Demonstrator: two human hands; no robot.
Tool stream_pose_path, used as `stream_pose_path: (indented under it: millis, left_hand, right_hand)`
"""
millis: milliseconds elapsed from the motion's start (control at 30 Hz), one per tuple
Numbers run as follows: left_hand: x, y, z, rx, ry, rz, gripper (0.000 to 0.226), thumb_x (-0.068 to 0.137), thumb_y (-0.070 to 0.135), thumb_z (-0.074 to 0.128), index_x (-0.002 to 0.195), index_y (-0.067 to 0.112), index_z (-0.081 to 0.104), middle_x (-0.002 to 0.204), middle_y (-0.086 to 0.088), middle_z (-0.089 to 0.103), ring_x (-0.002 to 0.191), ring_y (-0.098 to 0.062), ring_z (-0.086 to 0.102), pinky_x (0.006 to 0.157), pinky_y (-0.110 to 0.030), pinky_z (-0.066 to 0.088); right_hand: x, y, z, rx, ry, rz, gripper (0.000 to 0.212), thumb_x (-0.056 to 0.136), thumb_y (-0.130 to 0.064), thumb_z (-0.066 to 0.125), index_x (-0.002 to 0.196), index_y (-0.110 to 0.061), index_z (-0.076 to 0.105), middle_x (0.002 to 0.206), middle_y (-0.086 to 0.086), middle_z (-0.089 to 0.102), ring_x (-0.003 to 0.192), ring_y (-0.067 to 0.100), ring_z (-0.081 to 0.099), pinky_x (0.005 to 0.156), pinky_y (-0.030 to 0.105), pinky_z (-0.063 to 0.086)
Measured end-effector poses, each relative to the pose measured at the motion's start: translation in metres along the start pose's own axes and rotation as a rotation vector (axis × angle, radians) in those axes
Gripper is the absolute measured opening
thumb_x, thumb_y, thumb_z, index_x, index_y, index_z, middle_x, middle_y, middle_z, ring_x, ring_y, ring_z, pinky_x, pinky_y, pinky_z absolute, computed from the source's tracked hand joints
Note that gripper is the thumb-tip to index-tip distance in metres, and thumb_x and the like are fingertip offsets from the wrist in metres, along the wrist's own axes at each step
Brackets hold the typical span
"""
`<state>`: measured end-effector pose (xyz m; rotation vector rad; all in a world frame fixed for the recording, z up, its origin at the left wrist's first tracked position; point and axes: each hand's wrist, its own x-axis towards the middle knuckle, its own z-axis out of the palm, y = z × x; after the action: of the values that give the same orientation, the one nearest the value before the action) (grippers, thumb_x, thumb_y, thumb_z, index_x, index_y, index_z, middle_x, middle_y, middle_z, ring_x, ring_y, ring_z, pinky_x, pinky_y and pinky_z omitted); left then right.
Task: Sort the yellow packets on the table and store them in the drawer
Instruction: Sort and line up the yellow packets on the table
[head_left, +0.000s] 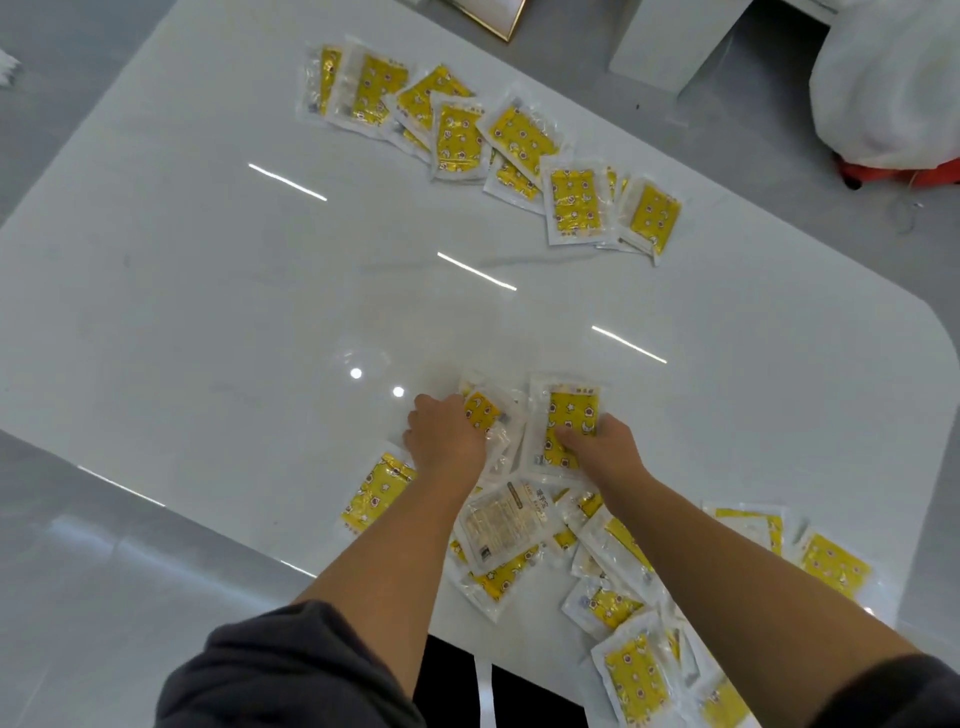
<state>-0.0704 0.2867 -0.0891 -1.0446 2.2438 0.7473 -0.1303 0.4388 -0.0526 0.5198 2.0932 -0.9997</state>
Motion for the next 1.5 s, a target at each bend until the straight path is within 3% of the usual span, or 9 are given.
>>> stream_pose_path:
  millis: [200,367,667,833,933,1100,1267,1367,1500]
  left_hand:
    - [0.001,0.003,0.001,-0.053,-0.029,0.044,0.025,0.089,0.026,0.060,0.110,0.012,0.059,0.112,-0.011,0.049,0.091,-0.029,0.058,0.076,-0.033,0.046]
    - [0.003,-0.004,-0.016,-0.187,-0.109,0.102,0.024,0.083,0.036,0.066,0.076,0.015,0.058,0.074,0.000,0.057,0.074,-0.021,0.061,0.050,-0.023,0.034]
    - [-0.003,-0.078,-0.096,-0.515,-0.030,-0.003,0.015,0.079,0.019,0.070,0.094,0.015,0.070,0.090,-0.006,0.071,0.086,-0.024,0.067,0.084,-0.042,0.055]
    - [-0.005,-0.119,-0.110,-0.631,0.035,-0.080,0.019,0.080,0.016,0.071,0.098,0.016,0.067,0.090,-0.004,0.068,0.085,-0.023,0.066,0.072,-0.031,0.051]
    - [-0.006,-0.134,-0.112,-0.725,0.039,-0.106,0.020,0.081,0.014,0.071,0.100,0.017,0.065,0.091,-0.003,0.067,0.085,-0.022,0.065,0.069,-0.030,0.051]
    - [-0.005,-0.149,-0.113,-0.774,0.060,-0.084,0.023,0.085,0.010,0.068,0.104,0.017,0.060,0.086,0.003,0.064,0.074,-0.008,0.061,0.056,-0.022,0.045]
    - [0.002,-0.167,-0.121,-0.812,0.129,-0.134,0.031,0.084,0.010,0.069,0.110,0.015,0.054,0.093,0.001,0.063,0.084,-0.018,0.062,0.060,-0.023,0.046]
    - [0.005,-0.175,-0.125,-0.879,0.120,-0.168,0.048,0.082,0.009,0.072,0.122,0.015,0.046,0.108,-0.005,0.060,0.094,-0.023,0.062,0.072,-0.034,0.052]
    - [0.009,-0.179,-0.127,-0.951,0.088,-0.208,0.034,0.082,0.007,0.072,0.111,0.018,0.056,0.099,-0.002,0.063,0.086,-0.021,0.063,0.078,-0.037,0.054]
  right_hand:
    - [-0.003,0.007,-0.001,-0.015,-0.018,0.008,0.011,0.088,-0.016,0.065,0.080,-0.022,0.060,0.093,0.008,0.070,0.090,0.028,0.068,0.088,0.047,0.054]
    - [-0.006,0.006,-0.006,-0.031,-0.030,-0.011,0.012,0.088,-0.016,0.064,0.079,-0.022,0.059,0.092,0.008,0.070,0.090,0.028,0.067,0.087,0.048,0.054]
    - [-0.021,-0.017,0.008,-0.130,-0.179,-0.126,0.005,0.089,-0.018,0.063,0.092,-0.016,0.066,0.094,0.008,0.072,0.090,0.025,0.069,0.085,0.042,0.055]
    - [-0.030,-0.034,0.047,-0.533,-0.376,-0.301,0.015,0.088,-0.017,0.059,0.083,-0.003,0.060,0.077,0.008,0.062,0.070,0.018,0.056,0.070,0.035,0.050]
    - [-0.036,-0.042,0.072,-0.691,-0.472,-0.390,0.014,0.090,-0.016,0.056,0.077,-0.012,0.052,0.070,-0.002,0.051,0.067,0.015,0.050,0.056,0.022,0.038]
    - [-0.033,-0.041,0.104,-1.093,-0.539,-0.647,0.022,0.093,-0.019,0.053,0.111,-0.008,0.059,0.117,0.004,0.055,0.109,0.024,0.052,0.087,0.032,0.046]
    - [-0.038,-0.043,0.139,-1.626,-0.663,-1.139,0.042,0.089,-0.012,0.056,0.130,-0.020,0.054,0.156,-0.006,0.023,0.146,0.019,0.017,0.110,0.041,0.031]
    - [-0.039,-0.042,0.152,-1.772,-0.675,-1.226,0.044,0.091,-0.010,0.055,0.134,-0.018,0.051,0.159,-0.002,0.015,0.149,0.020,0.006,0.117,0.048,0.018]
    - [-0.040,-0.035,0.156,-1.748,-0.572,-1.380,0.032,0.087,-0.007,0.058,0.117,-0.016,0.062,0.140,0.004,0.041,0.128,0.024,0.040,0.111,0.047,0.026]
